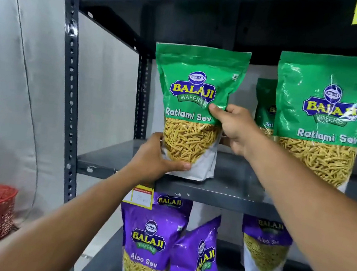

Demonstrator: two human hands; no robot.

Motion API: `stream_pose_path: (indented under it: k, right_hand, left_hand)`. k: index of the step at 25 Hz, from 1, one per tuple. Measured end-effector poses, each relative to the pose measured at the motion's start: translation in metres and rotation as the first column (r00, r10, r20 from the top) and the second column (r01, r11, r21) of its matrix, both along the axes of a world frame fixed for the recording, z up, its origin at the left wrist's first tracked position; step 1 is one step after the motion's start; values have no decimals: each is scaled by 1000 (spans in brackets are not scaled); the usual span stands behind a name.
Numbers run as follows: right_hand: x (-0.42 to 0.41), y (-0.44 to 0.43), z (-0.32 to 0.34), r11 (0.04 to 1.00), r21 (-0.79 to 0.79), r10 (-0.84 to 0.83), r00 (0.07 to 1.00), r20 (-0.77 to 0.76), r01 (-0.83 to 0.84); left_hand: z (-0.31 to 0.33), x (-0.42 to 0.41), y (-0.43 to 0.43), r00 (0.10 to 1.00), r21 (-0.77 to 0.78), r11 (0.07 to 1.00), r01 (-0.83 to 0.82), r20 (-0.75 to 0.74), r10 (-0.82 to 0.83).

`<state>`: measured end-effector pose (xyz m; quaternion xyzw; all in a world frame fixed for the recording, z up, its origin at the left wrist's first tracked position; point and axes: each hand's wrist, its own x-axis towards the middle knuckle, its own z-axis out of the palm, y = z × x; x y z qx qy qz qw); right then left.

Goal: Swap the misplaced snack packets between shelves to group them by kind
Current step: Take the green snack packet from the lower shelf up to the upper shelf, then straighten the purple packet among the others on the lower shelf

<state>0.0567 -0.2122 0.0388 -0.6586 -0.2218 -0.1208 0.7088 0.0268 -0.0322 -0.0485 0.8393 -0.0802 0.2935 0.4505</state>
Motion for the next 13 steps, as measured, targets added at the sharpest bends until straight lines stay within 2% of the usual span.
stream_pose_path:
  k: [7,9,10,11,12,13]
  right_hand:
    - [12,11,-13,999,41,-28,1000,-1,28]
    - [-4,5,-17,985,5,-173,979,105,173]
    - [-20,-4,-24,979,13,-201,956,213,203]
    - [-40,-17,-38,988,6,-149,931,333,156]
    - [-60,-32,-56,997,-28,-53,910,411,71]
    - [-81,-47,-79,996,-87,54,901,431,-18]
  left_hand:
    - [-2,-2,-5,996,72,996,-43,-77,49]
    - [-4,-18,-7,994,80,991,-107,7,107]
    - [-14,-33,-6,989,55,990,-129,85,124]
    - [-29,-52,-7,978,18,993,-115,176,110]
    - [-53,-72,-4,976,-41,997,-59,206,66]
    - [-79,-90,-4,986,-101,995,15,164,2]
